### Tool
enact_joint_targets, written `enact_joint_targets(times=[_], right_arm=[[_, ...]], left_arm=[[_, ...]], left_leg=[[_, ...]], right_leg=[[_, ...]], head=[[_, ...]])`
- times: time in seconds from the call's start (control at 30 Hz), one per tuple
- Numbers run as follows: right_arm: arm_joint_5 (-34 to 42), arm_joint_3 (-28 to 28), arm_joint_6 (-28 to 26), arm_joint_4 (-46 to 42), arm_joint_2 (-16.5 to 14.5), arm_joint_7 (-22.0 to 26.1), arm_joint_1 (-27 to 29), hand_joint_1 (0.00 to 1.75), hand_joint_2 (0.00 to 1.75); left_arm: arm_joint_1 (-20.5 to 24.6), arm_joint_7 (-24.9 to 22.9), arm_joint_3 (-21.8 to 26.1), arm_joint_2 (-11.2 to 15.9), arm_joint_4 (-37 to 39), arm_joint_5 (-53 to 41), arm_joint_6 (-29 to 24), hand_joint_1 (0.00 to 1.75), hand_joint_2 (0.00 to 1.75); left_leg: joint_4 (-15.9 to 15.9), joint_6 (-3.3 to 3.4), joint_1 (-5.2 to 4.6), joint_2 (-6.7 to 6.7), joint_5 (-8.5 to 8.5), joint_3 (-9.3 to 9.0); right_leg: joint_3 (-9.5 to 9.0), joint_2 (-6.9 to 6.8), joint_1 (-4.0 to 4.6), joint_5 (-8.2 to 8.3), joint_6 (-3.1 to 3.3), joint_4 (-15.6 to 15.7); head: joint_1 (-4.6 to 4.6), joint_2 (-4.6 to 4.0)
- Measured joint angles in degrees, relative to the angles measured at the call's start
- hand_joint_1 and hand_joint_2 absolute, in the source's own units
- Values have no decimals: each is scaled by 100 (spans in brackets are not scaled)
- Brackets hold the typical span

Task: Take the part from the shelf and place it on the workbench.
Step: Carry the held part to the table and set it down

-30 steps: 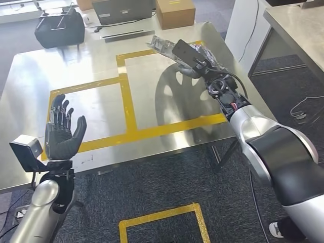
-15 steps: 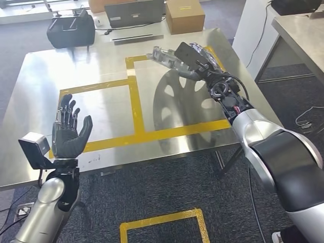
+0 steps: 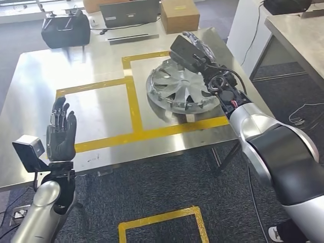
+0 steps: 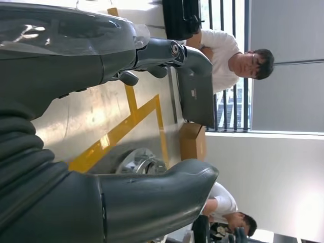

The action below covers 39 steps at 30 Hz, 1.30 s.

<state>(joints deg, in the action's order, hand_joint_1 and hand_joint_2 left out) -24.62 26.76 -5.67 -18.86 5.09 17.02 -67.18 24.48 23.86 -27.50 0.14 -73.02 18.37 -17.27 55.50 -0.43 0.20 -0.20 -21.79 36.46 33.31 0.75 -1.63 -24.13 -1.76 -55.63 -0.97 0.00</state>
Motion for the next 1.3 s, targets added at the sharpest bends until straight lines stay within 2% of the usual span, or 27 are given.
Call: enact_joint_targets(times=[0.07, 0.13, 0.17, 0.23, 0.27, 0.3, 0.33, 0.37, 0.43, 0.47, 0.53, 0.6, 0.63, 0.7, 0.77, 0.8, 0.83, 0.87, 0.93, 0.97, 1.0, 1.1, 1.13, 1.17, 1.2, 1.27, 1.3], right_arm=[[-2, -1, 2, -1, 0, -3, 9, 0, 0], [-4, -1, 1, -1, 1, -9, 31, 0, 0], [-4, 0, 0, -1, 1, -9, 37, 0, 0], [-1, -1, -1, 0, 1, -5, 49, 0, 0], [11, -2, -1, 1, 2, -3, 60, 0, 0], [40, -5, -1, 1, 2, -1, 70, 0, 0], [92, -13, 3, 1, 3, 13, 78, 0, 0], [167, -22, 12, -2, 3, 42, 81, 0, 0], [377, -62, 62, -15, 2, 146, 77, 0, 0], [503, -87, 111, -27, 2, 222, 76, 0, 0], [836, -155, 280, -80, -14, 425, 111, 0, 0], [1272, -238, 479, -228, -43, 599, 235, 0, 0], [1509, -278, 562, -353, -58, 624, 333, 0, 0], [2053, -329, 684, -744, -84, 518, 629, 0, 0], [2534, -340, 726, -1259, -99, 302, 1045, 0, 0], [2703, -338, 720, -1516, -104, 200, 1266, 0, 0], [2838, -335, 698, -1780, -107, 105, 1479, 0, 0], [2939, -332, 667, -2052, -109, 19, 1678, 0, 0], [3083, -325, 596, -2620, -111, -124, 2038, 0, 0], [3134, -321, 569, -2895, -111, -186, 2194, 0, 0], [3174, -317, 550, -3143, -111, -236, 2341, 0, 0], [3235, -298, 521, -3763, -110, -331, 2749, 0, 0], [3246, -292, 513, -3928, -105, -347, 2861, 0, 0], [3253, -288, 506, -4072, -101, -355, 2951, 0, 0], [3257, -282, 502, -4198, -96, -359, 3014, 0, 0], [3255, -270, 498, -4419, -86, -364, 3094, 0, 0], [3253, -266, 498, -4510, -82, -369, 3124, 0, 0]], left_arm=[[-4, -3, 0, 6, -2, -3, -15, 0, 0], [3, -3, 0, 10, -8, -12, -31, 0, 0], [10, -4, 0, 9, -11, -21, -40, 0, 0], [8, -8, 0, 5, -13, -37, -60, 0, 0], [-2, -12, 0, 5, -13, -42, -66, 0, 0], [-14, -16, 0, 7, -13, -42, -68, 0, 0], [-22, -19, 0, 9, -13, -40, -70, 0, 0], [-27, -21, 0, 11, -13, -37, -70, 0, 0], [-28, -31, 0, 12, -14, -25, -71, 0, 0], [-31, -43, 0, 15, -14, -21, -76, 0, 0], [-50, -75, 0, 27, -17, -27, -107, 0, 0], [-84, -109, 0, 52, -37, -43, -144, 0, 0], [-100, -121, 0, 72, -54, -50, -156, 0, 0], [-126, -142, 0, 120, -80, -72, -178, 0, 0], [-169, -157, 0, 156, -83, -94, -196, 0, 0], [-195, -162, 0, 169, -83, -103, -209, 0, 0], [-214, -165, 1, 180, -84, -109, -224, 0, 0], [-224, -167, 1, 192, -87, -115, -241, 0, 0], [-224, -170, 5, 213, -104, -127, -263, 0, 0], [-224, -174, 7, 222, -114, -133, -272, 0, 0], [-226, -179, 8, 228, -122, -138, -281, 0, 0], [-236, -185, 9, 239, -145, -151, -302, 0, 0], [-236, -185, 9, 240, -154, -153, -305, 0, 0], [-235, -186, 9, 241, -162, -154, -307, 0, 0], [-234, -187, 9, 242, -169, -154, -308, 0, 0], [-239, -190, 9, 242, -173, -154, -308, 0, 0], [-245, -192, 9, 243, -173, -154, -308, 0, 0]], left_leg=[[-22, 70, -23, -2, 11, -5], [-77, 146, -19, 4, 31, -43], [-101, 184, -15, 8, 37, -61], [-105, 243, -39, 7, 29, -73], [-102, 261, -54, 4, 25, -75], [-97, 275, -70, -1, 20, -78], [-90, 285, -85, -7, 13, -85], [-80, 289, -98, -11, 2, -96], [-54, 282, -123, -17, -28, -109], [-36, 269, -132, -18, -37, -96], [-17, 229, -136, -16, -25, -51], [5, 178, -134, -19, -28, -36], [70, 142, -132, -21, -87, -19], [541, 46, -99, -20, -385, 162], [1341, -37, -34, -15, -751, 514], [1611, -66, -1, -13, -834, 635], [1676, -91, 31, -12, -816, 657], [1480, -111, 59, -11, -689, 547], [639, -155, 110, -13, -347, 84], [278, -149, 114, -27, -227, -106], [60, -129, 110, -40, -169, -216], [-22, 13, 62, -52, -118, -216], [-44, 68, 54, -42, -89, -207], [-67, 125, 50, -32, -55, -192], [-87, 174, 45, -21, -22, -171], [-90, 239, 9, -9, 31, -106], [-89, 259, -14, -7, 57, -70]], right_leg=[[-7, 5, -8, 0, -77, 37], [57, -9, -19, -120, -118, -91], [170, -20, -15, -270, -120, -343], [533, -34, 13, -646, -112, -1173], [707, -35, 28, -765, -110, -1544], [802, -35, 42, -776, -102, -1724], [787, -36, 53, -673, -86, -1662], [668, -36, 62, -482, -64, -1383], [291, -40, 93, -89, -4, -581], [137, -43, 112, 2, 22, -269], [11, -41, 149, 12, 56, -32], [-16, -42, 126, 36, 95, 32], [-39, -49, 107, 55, 116, 58], [-73, -65, 70, 85, 147, 97], [-71, -73, 58, 89, 152, 97], [-68, -78, 50, 90, 150, 95], [-65, -83, 40, 92, 146, 92], [-63, -86, 26, 93, 137, 87], [-57, -87, 3, 95, 95, 76], [-47, -81, 0, 99, 60, 72], [-36, -72, 4, 109, 22, 74], [-13, -47, -17, 156, -99, 117], [10, -47, -34, 104, -125, 83], [69, -50, -43, -37, -139, -62], [169, -53, -46, -260, -137, -337], [443, -56, -17, -790, -116, -1177], [536, -55, 2, -953, -106, -1529]], head=[[-13, 0], [-41, 0], [-65, 0], [-125, 0], [-151, 0], [-176, 0], [-197, 0], [-214, 0], [-237, 0], [-240, 0], [-235, 0], [-236, 0], [-231, 0], [-182, 0], [-115, -1], [-86, -1], [-64, -1], [-48, -1], [-21, -1], [-11, -1], [-10, -1], [-42, 0], [-53, 0], [-69, 0], [-96, 0], [-157, 0], [-185, 0]])
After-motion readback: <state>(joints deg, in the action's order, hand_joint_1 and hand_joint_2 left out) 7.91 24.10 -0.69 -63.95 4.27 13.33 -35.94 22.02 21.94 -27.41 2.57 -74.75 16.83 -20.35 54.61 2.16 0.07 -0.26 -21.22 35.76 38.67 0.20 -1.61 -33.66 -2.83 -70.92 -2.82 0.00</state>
